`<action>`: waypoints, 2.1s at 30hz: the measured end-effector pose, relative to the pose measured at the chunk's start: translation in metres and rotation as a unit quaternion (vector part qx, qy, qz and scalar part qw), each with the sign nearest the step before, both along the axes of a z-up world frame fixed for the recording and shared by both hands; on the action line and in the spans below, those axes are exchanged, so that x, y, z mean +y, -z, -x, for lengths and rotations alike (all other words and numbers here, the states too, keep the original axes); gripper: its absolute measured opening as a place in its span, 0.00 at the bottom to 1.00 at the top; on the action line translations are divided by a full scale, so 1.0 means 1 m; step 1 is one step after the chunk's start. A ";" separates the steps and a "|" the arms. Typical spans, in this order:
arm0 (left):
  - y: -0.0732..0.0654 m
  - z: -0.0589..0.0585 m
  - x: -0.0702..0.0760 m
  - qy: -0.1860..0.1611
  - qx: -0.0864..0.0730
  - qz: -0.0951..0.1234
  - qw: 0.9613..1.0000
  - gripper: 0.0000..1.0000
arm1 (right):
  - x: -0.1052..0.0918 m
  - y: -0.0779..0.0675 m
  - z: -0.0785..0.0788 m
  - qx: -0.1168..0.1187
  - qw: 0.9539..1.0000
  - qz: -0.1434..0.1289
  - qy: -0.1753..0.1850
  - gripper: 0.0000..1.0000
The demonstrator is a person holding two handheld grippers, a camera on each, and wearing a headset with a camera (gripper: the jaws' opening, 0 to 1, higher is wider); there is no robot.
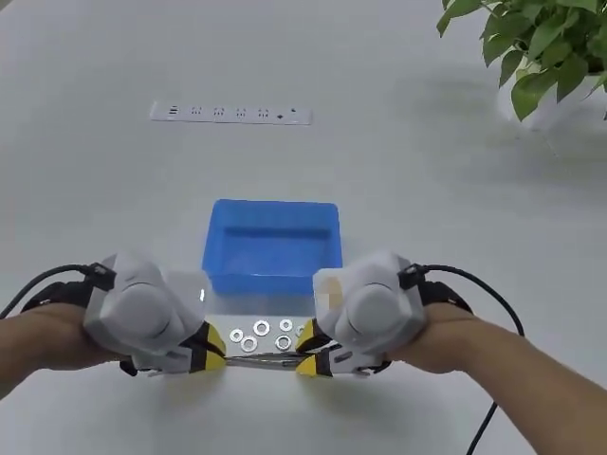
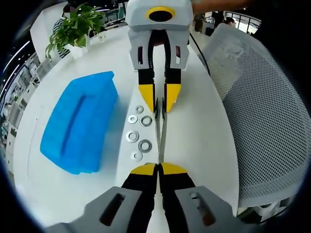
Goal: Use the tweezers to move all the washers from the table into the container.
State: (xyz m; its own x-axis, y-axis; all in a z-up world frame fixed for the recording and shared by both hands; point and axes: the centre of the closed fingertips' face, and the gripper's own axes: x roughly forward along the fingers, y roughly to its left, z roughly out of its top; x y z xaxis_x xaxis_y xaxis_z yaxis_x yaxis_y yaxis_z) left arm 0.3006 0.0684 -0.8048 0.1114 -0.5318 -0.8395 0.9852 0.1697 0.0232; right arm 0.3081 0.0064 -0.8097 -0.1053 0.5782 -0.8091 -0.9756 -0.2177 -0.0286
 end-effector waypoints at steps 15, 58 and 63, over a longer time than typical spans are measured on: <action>-0.019 0.003 -0.002 0.005 -0.002 0.010 1.000 0.05 | 0.001 -0.001 0.000 -0.001 1.000 -0.005 0.005 0.12; -0.104 0.003 -0.036 0.035 -0.028 0.065 0.997 0.04 | 0.028 -0.022 0.010 0.006 0.998 -0.063 0.023 0.11; -0.107 0.004 -0.040 0.043 -0.030 0.070 0.996 0.05 | 0.031 -0.023 0.012 0.011 0.997 -0.073 0.026 0.11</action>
State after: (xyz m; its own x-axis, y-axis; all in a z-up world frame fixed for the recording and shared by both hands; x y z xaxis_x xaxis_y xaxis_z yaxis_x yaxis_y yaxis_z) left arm 0.2968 0.0284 -0.6978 0.1082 -0.6527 -0.7498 0.9938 0.0914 0.0639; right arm 0.2963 0.0376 -0.7862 -0.0887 0.6949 -0.7136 -0.9862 -0.1617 -0.0349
